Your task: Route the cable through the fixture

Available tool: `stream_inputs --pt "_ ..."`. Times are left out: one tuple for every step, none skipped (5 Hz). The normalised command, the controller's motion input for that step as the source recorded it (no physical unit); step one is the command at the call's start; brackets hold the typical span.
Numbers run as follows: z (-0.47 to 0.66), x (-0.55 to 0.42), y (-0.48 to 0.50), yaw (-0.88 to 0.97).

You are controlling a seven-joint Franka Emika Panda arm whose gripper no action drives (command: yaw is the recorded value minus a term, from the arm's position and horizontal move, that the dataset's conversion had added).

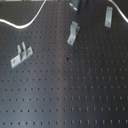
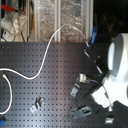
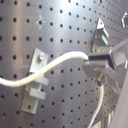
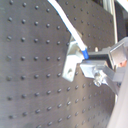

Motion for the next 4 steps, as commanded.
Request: stream_inputs --pt "-0.29 0.602 0.532 0.00" --pt "-0.12 0.457 0.380 0.00" --pt "0.00 0.022 0.053 0.00" --pt "-0.08 -0.464 0.336 0.02"
